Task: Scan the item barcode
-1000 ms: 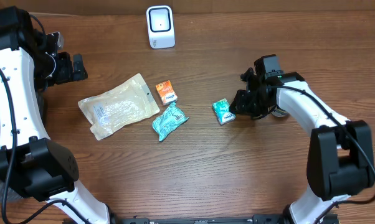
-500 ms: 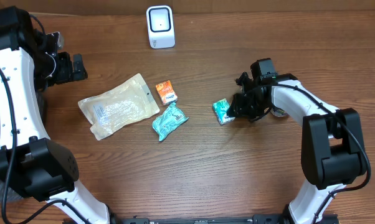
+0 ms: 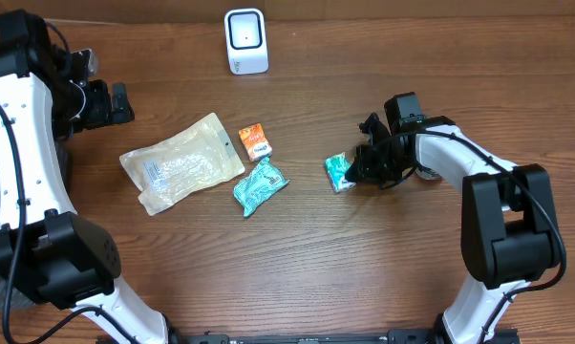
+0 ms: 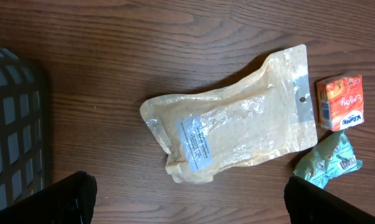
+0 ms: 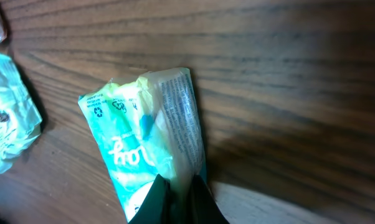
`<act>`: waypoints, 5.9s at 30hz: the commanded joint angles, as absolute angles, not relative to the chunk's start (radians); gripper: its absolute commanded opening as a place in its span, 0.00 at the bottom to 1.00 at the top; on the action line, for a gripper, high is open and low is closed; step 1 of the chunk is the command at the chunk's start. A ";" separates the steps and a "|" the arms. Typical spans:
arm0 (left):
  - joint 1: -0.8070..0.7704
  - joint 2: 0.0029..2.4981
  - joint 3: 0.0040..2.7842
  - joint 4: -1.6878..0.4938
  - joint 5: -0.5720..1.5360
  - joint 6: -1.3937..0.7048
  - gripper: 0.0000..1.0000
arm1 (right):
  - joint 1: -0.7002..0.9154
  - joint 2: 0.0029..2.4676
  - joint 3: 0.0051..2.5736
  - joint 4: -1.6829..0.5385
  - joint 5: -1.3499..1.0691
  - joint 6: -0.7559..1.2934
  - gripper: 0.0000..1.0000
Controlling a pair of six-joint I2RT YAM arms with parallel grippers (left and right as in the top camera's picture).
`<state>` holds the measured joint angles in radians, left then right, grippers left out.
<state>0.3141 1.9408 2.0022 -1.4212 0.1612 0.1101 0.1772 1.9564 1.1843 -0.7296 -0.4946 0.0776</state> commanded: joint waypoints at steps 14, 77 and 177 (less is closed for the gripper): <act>0.307 1.928 2.022 -1.420 0.173 0.104 1.00 | 0.139 1.753 1.309 -0.913 -0.908 0.073 0.04; 0.307 1.928 2.022 -1.421 0.173 0.104 0.99 | 0.021 1.676 1.309 -0.824 -1.122 0.241 0.04; 0.307 1.928 2.022 -1.420 0.173 0.104 0.99 | 0.438 1.832 2.213 -1.232 0.059 0.251 0.04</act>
